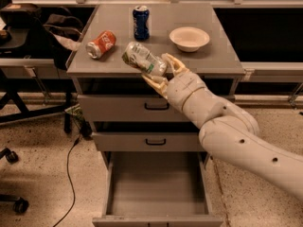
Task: Pick 7up can from bottom drawer and place on counter
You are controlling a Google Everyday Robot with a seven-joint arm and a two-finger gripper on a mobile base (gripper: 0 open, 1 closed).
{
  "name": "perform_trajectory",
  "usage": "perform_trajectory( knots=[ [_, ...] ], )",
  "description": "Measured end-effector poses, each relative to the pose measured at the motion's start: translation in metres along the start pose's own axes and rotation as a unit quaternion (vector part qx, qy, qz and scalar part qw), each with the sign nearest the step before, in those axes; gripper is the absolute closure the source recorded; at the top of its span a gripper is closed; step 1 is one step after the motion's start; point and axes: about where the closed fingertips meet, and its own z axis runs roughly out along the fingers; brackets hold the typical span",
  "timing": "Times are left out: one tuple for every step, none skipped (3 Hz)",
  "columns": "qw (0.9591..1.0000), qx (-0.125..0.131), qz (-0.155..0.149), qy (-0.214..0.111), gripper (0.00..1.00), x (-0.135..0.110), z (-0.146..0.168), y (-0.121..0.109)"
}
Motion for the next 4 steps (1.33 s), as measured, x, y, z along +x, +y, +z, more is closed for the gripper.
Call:
perform_trajectory(
  knots=[
    [0.9999,-0.004,-0.016,0.000,1.00,-0.019,0.012,-0.016],
    [0.9993,-0.023,-0.023,0.020,1.00,-0.030,0.029,-0.025],
    [0.9979,-0.045,-0.025,0.040,1.00,-0.034,0.045,-0.027],
    [0.9962,-0.061,-0.023,0.057,1.00,-0.031,0.054,-0.028]
  ],
)
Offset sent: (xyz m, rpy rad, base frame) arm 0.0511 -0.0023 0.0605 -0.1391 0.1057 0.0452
